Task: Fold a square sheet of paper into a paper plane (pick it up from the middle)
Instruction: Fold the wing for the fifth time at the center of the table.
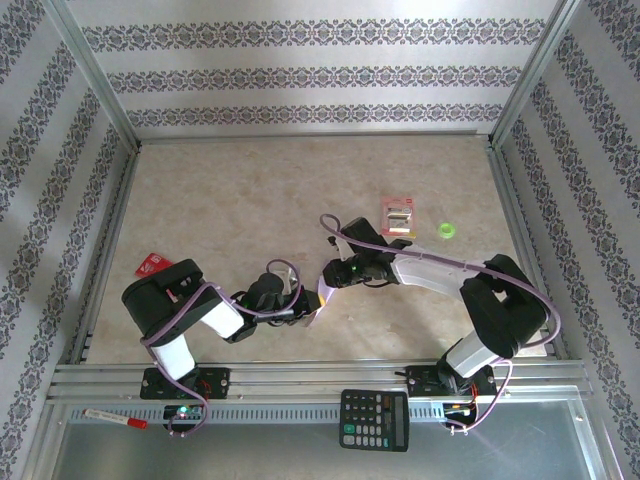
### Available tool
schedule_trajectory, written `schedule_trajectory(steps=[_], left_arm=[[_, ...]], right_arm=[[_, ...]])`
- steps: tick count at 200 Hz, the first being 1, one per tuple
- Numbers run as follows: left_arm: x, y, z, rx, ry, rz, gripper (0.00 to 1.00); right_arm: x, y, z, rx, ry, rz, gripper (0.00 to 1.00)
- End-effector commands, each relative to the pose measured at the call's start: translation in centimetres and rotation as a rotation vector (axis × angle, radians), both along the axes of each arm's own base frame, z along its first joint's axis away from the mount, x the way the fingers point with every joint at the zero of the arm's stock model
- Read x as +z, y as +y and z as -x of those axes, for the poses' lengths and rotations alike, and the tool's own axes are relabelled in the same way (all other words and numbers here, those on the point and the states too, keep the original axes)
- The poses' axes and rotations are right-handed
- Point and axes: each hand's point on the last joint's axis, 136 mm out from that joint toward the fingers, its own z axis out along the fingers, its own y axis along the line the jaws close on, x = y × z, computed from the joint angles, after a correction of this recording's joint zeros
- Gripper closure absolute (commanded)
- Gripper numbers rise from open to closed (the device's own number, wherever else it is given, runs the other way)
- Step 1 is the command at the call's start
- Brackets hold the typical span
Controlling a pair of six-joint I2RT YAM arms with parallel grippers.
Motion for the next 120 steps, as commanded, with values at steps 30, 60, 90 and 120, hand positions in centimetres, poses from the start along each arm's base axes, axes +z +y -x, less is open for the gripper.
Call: schedule_trajectory(steps=[30,60,90,120], left_arm=[[-0.2,0.9,-0.6,0.059,0.007,0.031,1.00],[0.1,0.8,-0.6,0.055,0.001,0.030,1.00],[1.3,0.4,-0.8,0.032,-0.028,0.022,1.00],[2.6,0.1,-1.0,0.016,-0.054,0.016,1.00]], right_arm=[[-0.2,1.5,-0.6,0.047,-0.025,0.004,0.77],[-0.3,1.7,-0.6,0.052,-0.024,0.005,0.77],[0.3,1.7,-0.5,0.064,-0.035,-0.005,0.77],[0.6,1.3,-0.5,0.065,-0.039,-0.002,0.77]])
